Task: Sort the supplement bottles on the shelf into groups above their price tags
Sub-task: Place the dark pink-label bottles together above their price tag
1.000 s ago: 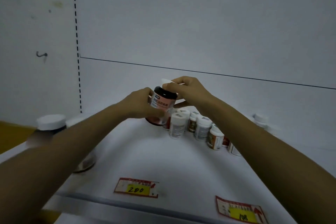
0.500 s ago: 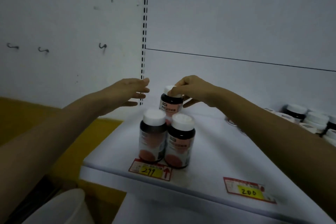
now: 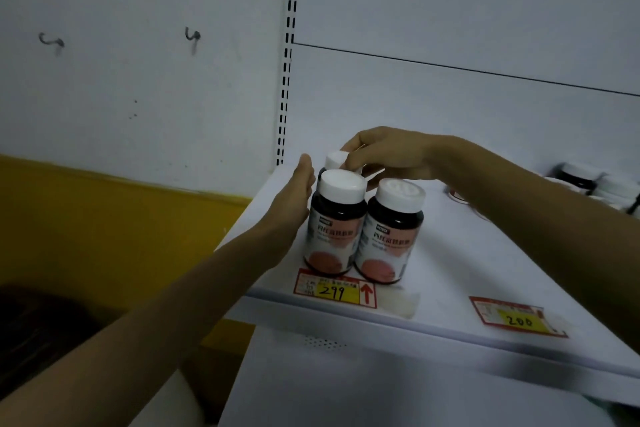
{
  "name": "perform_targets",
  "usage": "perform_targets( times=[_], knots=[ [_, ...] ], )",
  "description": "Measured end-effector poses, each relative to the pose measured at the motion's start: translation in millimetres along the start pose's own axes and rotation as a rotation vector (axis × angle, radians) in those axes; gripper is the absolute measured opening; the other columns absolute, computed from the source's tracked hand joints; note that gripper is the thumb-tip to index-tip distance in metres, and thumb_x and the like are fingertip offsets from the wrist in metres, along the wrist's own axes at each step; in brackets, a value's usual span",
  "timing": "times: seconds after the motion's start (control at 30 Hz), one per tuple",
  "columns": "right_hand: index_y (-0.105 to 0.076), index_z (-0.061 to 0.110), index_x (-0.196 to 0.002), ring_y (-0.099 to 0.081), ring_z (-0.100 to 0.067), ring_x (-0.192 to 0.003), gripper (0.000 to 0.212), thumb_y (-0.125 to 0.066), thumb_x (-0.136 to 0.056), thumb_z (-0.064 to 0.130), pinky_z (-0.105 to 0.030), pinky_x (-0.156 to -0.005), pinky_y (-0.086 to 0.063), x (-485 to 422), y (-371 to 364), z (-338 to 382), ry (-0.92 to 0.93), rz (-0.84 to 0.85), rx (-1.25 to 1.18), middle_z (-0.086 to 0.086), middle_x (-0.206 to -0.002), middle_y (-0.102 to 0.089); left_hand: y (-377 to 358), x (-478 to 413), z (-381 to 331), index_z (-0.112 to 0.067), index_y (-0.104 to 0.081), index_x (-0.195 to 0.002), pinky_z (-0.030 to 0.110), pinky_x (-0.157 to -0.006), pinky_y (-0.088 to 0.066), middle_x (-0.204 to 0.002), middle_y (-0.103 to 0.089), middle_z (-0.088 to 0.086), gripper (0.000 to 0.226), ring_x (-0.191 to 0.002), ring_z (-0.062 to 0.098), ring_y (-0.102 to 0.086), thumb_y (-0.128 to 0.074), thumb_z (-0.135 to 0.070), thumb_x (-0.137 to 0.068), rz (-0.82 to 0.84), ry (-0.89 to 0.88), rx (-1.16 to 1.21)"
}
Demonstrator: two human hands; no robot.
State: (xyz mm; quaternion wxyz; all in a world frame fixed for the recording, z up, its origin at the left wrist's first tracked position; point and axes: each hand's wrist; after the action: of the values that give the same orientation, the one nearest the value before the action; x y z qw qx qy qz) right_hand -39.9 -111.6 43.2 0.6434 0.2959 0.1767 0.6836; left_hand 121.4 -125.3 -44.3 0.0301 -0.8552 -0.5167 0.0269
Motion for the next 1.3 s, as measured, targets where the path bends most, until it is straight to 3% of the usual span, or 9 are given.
perform_targets(
  times=[0.13, 0.27, 0.4, 0.57, 0.7, 0.8, 0.87, 1.03, 1.3],
  knots=[
    [-0.056, 0.010, -0.108, -0.062, -0.020, -0.091, 0.027, -0.063, -0.083, 0.009, -0.035, -0.085, -0.054, 1.1, -0.6, -0.7, 0.000, 0.017, -0.007, -0.007, -0.105, -0.064, -5.9, 4.7, -1.2, -0.027, -0.047, -0.132, 0.038, -0.099, -0.042, -0.124, -0.060, 0.001, 0.053, -0.114, 0.019, -0.056, -0.016, -0.050, -0.097, 0.097, -0.042, 0.058],
    [-0.056, 0.010, -0.110, -0.060, -0.020, -0.090, 0.027, -0.060, -0.084, 0.007, -0.035, -0.086, -0.051, 3.3, -0.4, -3.6, 0.010, 0.019, -0.034, -0.005, -0.099, -0.063, -7.8, 4.6, 0.9, -0.031, -0.053, -0.118, 0.039, -0.096, -0.043, -0.108, -0.062, -0.001, 0.044, -0.103, 0.017, -0.059, -0.017, -0.047, -0.098, 0.071, -0.057, 0.054],
    [-0.057, 0.011, -0.108, -0.059, -0.020, -0.090, 0.024, -0.060, -0.084, 0.008, -0.033, -0.081, -0.052, 3.2, -2.4, -4.5, 0.001, 0.019, -0.065, -0.006, -0.104, -0.062, -6.1, 4.8, -0.9, -0.024, -0.046, -0.131, 0.038, -0.100, -0.040, -0.121, -0.058, 0.002, 0.047, -0.110, 0.017, -0.054, -0.019, -0.044, -0.099, 0.053, -0.079, 0.001],
    [-0.062, 0.012, -0.111, -0.060, -0.020, -0.095, 0.028, -0.061, -0.084, 0.010, -0.030, -0.077, -0.053, 5.5, -0.9, -5.4, 0.000, 0.014, -0.125, -0.001, -0.108, -0.064, 4.9, -4.2, -1.3, -0.020, -0.032, -0.143, 0.047, -0.116, -0.021, -0.150, -0.035, -0.001, 0.061, -0.138, 0.019, -0.031, -0.020, -0.055, -0.095, 0.001, -0.007, -0.126],
    [-0.061, 0.016, -0.119, -0.061, -0.019, -0.106, 0.032, -0.060, -0.087, 0.014, -0.032, -0.091, -0.052, 7.8, 7.9, -3.6, 0.032, -0.051, -0.175, -0.002, -0.119, -0.063, 7.7, -15.6, -26.7, -0.015, -0.038, -0.139, 0.044, -0.114, -0.026, -0.146, -0.040, 0.002, 0.059, -0.134, 0.019, -0.036, -0.024, -0.053, -0.096, -0.100, -0.108, -0.246],
    [-0.061, 0.016, -0.117, -0.062, -0.018, -0.109, 0.030, -0.061, -0.088, 0.016, -0.035, -0.096, -0.051, 14.1, 22.6, -3.5, 0.064, -0.165, -0.172, 0.000, -0.114, -0.067, -2.3, -30.7, -68.2, -0.012, -0.045, -0.132, 0.033, -0.099, -0.035, -0.130, -0.049, -0.001, 0.052, -0.118, 0.017, -0.045, -0.031, -0.047, -0.097, -0.144, -0.235, -0.420],
    [-0.061, 0.016, -0.115, -0.062, -0.017, -0.108, 0.027, -0.060, -0.089, 0.019, -0.035, -0.096, -0.051, 24.2, 35.4, -5.5, 0.079, -0.249, -0.155, 0.001, -0.111, -0.067, -18.0, -38.1, -92.0, -0.014, -0.050, -0.123, 0.029, -0.087, -0.034, -0.114, -0.049, -0.003, 0.043, -0.105, 0.014, -0.045, -0.036, -0.045, -0.096, -0.097, -0.334, -0.580],
    [-0.062, 0.018, -0.105, -0.063, -0.017, -0.105, 0.015, -0.055, -0.092, 0.017, -0.033, -0.093, -0.051, 60.4, 74.7, -27.9, 0.087, -0.379, -0.101, -0.002, -0.111, -0.067, -82.6, -44.4, -116.5, -0.013, -0.037, -0.137, 0.029, -0.094, -0.035, -0.142, -0.043, 0.005, 0.056, -0.126, 0.020, -0.043, -0.046, -0.045, -0.093, 0.087, -0.416, -0.920],
    [-0.062, 0.013, -0.107, -0.064, -0.020, -0.102, 0.016, -0.054, -0.093, 0.013, -0.035, -0.093, -0.051, 137.9, 156.9, -100.1, 0.047, -0.507, -0.041, -0.006, -0.106, -0.068, -222.7, -40.9, -108.8, -0.010, -0.035, -0.139, 0.029, -0.092, -0.036, -0.142, -0.044, 0.008, 0.064, -0.125, 0.024, -0.045, -0.048, -0.049, -0.090, 0.233, -0.439, -1.044]
  ],
)
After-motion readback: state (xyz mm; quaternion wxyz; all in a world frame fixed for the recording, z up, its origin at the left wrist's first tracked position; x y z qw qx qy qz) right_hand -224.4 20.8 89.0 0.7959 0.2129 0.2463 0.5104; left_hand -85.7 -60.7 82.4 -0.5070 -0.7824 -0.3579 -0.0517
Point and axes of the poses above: each hand's wrist, its own x-axis away from the middle knuckle, its own y-axis out of the back of the hand, z = x × y
